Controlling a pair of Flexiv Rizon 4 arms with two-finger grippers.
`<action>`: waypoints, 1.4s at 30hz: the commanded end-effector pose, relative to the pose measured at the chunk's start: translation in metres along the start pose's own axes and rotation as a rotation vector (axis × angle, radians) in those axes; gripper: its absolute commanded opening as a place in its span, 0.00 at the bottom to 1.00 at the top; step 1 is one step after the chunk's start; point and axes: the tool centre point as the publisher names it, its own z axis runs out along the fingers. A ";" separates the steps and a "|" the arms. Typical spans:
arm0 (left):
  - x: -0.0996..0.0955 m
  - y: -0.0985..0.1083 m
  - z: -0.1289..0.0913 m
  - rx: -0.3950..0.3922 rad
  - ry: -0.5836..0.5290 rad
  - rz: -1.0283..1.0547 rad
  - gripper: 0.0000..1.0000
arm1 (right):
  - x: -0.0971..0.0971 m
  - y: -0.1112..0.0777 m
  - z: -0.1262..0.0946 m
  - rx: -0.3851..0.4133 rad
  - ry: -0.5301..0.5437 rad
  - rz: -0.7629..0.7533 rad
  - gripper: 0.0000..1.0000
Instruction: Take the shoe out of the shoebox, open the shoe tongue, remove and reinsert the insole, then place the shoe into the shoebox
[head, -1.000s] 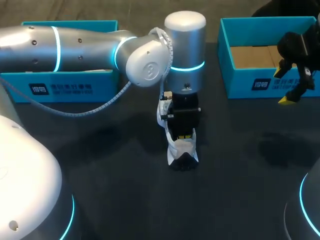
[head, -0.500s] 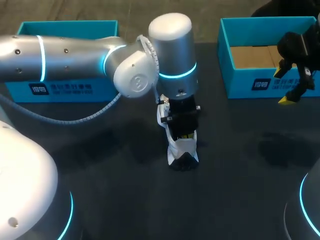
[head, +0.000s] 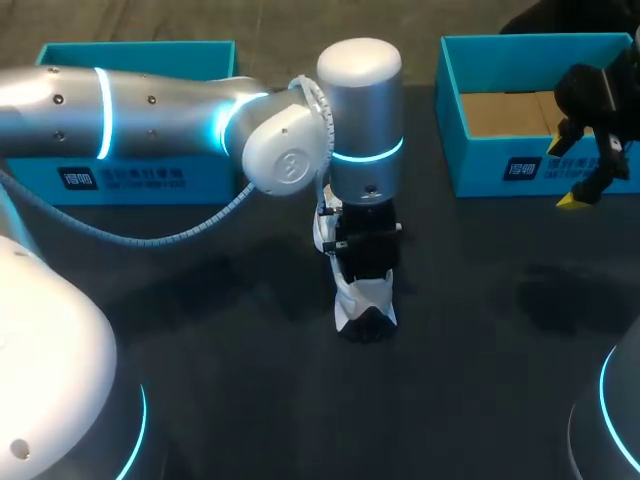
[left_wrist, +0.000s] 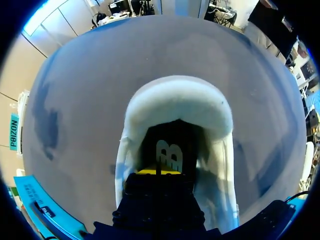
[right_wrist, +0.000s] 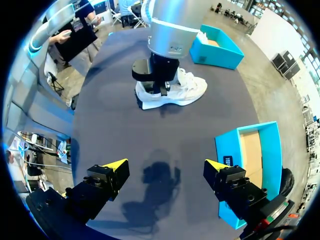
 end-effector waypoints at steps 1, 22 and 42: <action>0.014 -0.002 0.005 -0.007 0.003 -0.003 0.00 | 0.000 0.000 0.001 0.003 0.000 0.001 1.00; 0.002 -0.029 -0.016 0.001 -0.101 0.007 0.00 | 0.000 0.000 0.001 0.003 0.000 0.001 1.00; 0.011 -0.010 -0.040 -0.099 -0.087 0.012 0.00 | 0.000 0.000 0.001 0.003 0.000 0.001 1.00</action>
